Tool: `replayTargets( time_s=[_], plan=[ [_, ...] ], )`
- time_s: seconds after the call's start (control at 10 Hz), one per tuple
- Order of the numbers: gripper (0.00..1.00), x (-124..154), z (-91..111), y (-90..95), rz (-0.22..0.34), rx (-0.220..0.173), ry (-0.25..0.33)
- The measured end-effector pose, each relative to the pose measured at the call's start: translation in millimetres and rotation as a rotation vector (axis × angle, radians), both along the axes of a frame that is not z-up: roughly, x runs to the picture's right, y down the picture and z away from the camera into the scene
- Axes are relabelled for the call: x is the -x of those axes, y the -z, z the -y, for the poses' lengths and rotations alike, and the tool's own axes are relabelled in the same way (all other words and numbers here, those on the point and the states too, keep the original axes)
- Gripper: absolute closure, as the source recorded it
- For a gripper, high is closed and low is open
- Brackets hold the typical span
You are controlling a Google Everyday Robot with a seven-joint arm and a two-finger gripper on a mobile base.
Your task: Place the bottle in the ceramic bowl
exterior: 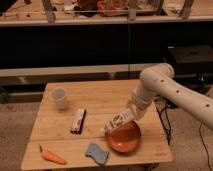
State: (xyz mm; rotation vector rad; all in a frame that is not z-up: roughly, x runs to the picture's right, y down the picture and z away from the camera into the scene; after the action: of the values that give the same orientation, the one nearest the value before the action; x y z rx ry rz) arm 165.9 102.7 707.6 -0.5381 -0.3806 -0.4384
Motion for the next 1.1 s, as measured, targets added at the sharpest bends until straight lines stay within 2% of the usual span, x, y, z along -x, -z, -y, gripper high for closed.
replayTargets(
  time_s=[0.1,0.3,0.8,1.1],
  plan=[
    [1.00,-10.1,0.9,-0.2,-0.007,0.003,-0.007],
    [1.00,-17.7,1.0,-0.4,0.003,0.002,0.016],
    [1.00,11.4,-1.6,3.2,0.028,0.020,0.035],
    [1.00,-8.0,-2.8,4.7,0.043,0.030,0.052]
  ],
)
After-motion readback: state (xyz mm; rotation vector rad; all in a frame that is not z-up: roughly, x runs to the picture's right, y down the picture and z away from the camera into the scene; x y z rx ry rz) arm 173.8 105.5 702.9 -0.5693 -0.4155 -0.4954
